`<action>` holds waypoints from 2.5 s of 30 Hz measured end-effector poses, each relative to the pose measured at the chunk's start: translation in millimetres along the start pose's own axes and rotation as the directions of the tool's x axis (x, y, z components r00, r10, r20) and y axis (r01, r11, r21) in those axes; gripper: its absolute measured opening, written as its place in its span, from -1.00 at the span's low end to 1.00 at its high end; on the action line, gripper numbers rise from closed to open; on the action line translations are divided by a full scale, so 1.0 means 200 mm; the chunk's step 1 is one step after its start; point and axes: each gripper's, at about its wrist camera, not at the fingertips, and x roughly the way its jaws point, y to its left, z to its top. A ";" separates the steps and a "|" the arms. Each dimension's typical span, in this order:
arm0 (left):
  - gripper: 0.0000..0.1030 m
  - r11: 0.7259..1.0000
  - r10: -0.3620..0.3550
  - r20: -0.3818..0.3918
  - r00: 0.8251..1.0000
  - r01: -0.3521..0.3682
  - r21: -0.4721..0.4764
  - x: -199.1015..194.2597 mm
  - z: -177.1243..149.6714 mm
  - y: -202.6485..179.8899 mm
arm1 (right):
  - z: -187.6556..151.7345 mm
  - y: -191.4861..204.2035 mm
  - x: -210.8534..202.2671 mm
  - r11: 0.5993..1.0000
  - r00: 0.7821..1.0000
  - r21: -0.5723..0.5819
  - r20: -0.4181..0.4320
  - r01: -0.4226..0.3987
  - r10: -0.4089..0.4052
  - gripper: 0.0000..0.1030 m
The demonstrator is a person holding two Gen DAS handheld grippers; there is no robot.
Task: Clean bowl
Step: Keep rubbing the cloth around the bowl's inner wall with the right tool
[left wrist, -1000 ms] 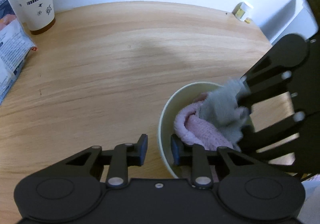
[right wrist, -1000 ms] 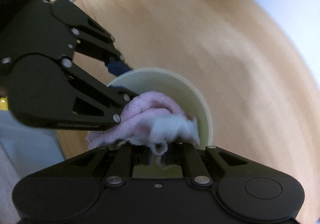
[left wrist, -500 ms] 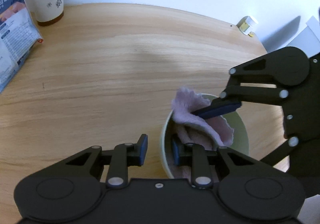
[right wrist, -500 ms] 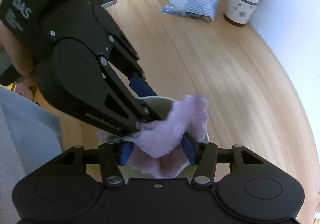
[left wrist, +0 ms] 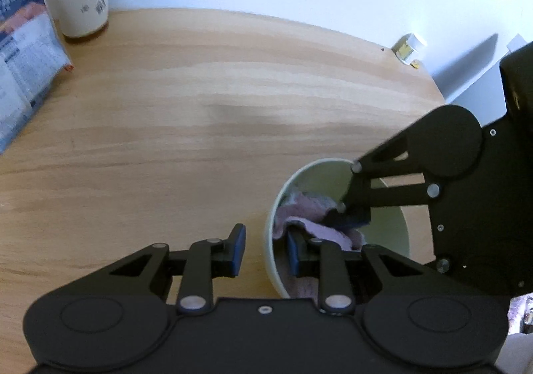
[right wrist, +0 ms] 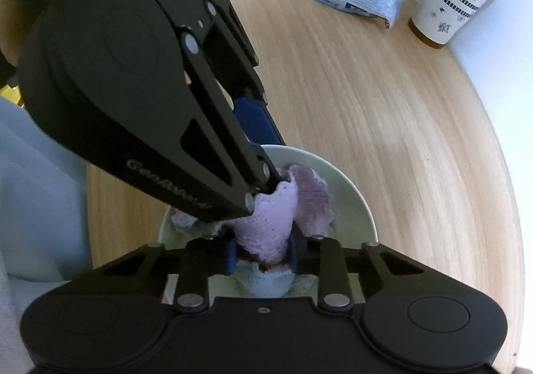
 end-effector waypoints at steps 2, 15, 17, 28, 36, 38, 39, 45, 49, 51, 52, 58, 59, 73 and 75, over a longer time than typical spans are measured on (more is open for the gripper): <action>-0.50 1.000 0.001 0.002 1.000 -0.001 -0.008 -0.01 0.00 0.01 | 0.00 -0.04 -0.04 0.997 0.999 0.069 -0.010 -0.033 0.034 -0.58; -0.37 0.999 0.040 0.003 0.999 -0.040 0.008 -0.06 0.03 0.01 | -0.05 -0.14 -0.38 0.952 0.982 0.246 -0.005 -0.179 0.186 -0.60; -0.49 0.998 0.061 -0.018 0.998 -0.061 0.013 -0.03 0.03 0.00 | -0.04 -0.16 -0.32 0.947 0.978 0.258 -0.032 -0.193 0.208 -0.60; -0.74 0.993 0.074 -0.010 0.997 -0.073 0.096 0.01 0.02 -0.07 | 0.03 -0.13 -0.08 0.939 0.945 0.228 -0.144 -0.256 0.293 -0.59; -0.88 0.998 0.020 -0.024 1.000 -0.018 0.060 0.02 0.01 -0.03 | 0.01 -0.14 0.02 0.925 0.947 0.286 -0.125 -0.250 0.295 -0.60; -0.88 0.998 0.014 -0.029 0.999 -0.013 0.065 0.02 0.01 -0.02 | 0.01 -0.13 0.02 0.928 0.953 0.285 -0.112 -0.239 0.280 -0.61; -0.89 0.997 0.016 -0.029 0.999 -0.013 0.077 0.02 0.01 -0.02 | 0.01 -0.12 0.01 0.935 0.959 0.278 -0.109 -0.222 0.260 -0.61; -0.88 0.993 0.028 -0.030 0.999 -0.024 0.113 0.04 0.02 -0.02 | 0.05 -0.07 -0.05 0.964 0.976 0.230 -0.142 -0.132 0.167 -0.61; -0.88 0.992 0.036 -0.033 0.999 -0.031 0.122 0.05 0.03 -0.02 | 0.08 -0.05 -0.21 0.983 0.978 0.163 -0.173 -0.088 0.116 -0.60; -0.88 0.992 0.032 -0.035 0.999 -0.028 0.120 0.05 0.03 -0.01 | 0.07 -0.02 -0.27 0.988 0.974 0.125 -0.197 -0.091 0.114 -0.60; -0.88 0.991 0.031 -0.036 0.999 -0.026 0.128 0.06 0.03 -0.01 | 0.07 -0.02 -0.27 0.989 0.969 0.113 -0.217 -0.095 0.118 -0.60; -0.88 0.985 0.026 -0.031 0.999 -0.020 0.169 0.04 0.03 -0.05 | 0.15 -0.06 -0.11 0.988 0.953 0.110 -0.272 -0.108 0.135 -0.60; -0.88 0.988 0.014 -0.036 0.999 -0.008 0.155 0.04 0.03 -0.04 | 0.16 -0.07 -0.09 0.986 0.952 0.121 -0.272 -0.113 0.142 -0.60; -0.87 0.989 0.014 -0.052 0.999 -0.006 0.151 0.04 0.05 -0.03 | 0.26 -0.11 0.13 0.978 0.971 0.198 -0.209 -0.072 0.114 -0.63; -0.87 0.989 0.016 -0.052 0.999 -0.008 0.149 0.04 0.05 -0.03 | 0.27 -0.09 0.12 0.980 0.981 0.198 -0.182 -0.034 0.071 -0.63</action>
